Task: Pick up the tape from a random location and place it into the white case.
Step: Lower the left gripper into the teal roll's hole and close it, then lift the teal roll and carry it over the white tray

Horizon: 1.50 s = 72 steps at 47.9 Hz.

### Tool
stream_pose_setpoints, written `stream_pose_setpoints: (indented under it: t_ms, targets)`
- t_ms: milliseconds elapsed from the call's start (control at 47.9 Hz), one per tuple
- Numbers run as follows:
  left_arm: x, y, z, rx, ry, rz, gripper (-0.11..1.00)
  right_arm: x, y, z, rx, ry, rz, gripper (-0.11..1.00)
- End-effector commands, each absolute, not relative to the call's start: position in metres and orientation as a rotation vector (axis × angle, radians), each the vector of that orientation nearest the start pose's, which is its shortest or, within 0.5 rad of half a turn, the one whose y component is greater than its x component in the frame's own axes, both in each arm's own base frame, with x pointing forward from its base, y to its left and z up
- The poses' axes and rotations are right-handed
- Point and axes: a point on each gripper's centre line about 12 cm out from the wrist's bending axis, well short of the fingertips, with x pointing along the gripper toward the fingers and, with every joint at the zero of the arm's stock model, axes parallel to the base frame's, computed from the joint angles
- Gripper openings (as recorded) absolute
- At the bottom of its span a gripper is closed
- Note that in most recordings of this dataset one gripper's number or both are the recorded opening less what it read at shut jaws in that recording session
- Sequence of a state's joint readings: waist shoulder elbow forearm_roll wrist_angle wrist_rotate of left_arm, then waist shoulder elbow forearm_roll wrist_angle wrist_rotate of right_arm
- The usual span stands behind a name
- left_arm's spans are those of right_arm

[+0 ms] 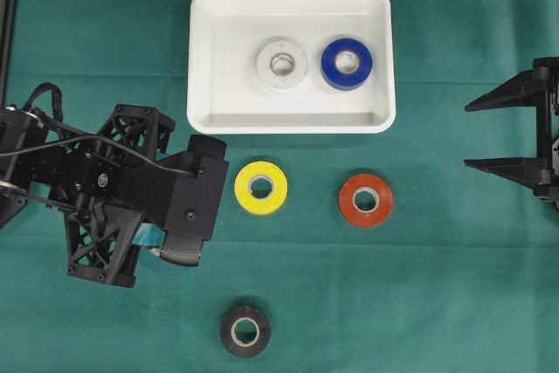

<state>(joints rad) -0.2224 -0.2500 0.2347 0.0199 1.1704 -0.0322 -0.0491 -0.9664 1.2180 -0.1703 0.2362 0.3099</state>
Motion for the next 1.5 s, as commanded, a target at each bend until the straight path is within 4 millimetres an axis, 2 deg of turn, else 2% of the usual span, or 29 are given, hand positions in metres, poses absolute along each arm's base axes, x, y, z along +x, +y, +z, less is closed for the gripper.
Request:
stream_pose_setpoints:
  t_ms: [0, 1085, 1293, 1481]
  targets:
    - [0.322, -0.071, 0.346, 0.115, 1.101, -0.170, 0.19, 0.186, -0.014, 0.227, 0.139, 0.455, -0.118, 0.87]
    - [0.323, -0.069, 0.343, 0.110, 1.098, -0.163, 0.19, 0.185, -0.014, 0.226, 0.135, 0.476, -0.122, 0.87]
    - [0.330, -0.054, 0.338, 0.084, 1.083, -0.123, 0.19, 0.185, -0.014, 0.226, 0.136, 0.482, -0.125, 0.87]
    - [0.338, -0.028, 0.334, 0.042, 1.077, -0.052, 0.19, 0.185, -0.014, 0.226, 0.134, 0.483, -0.125, 0.87]
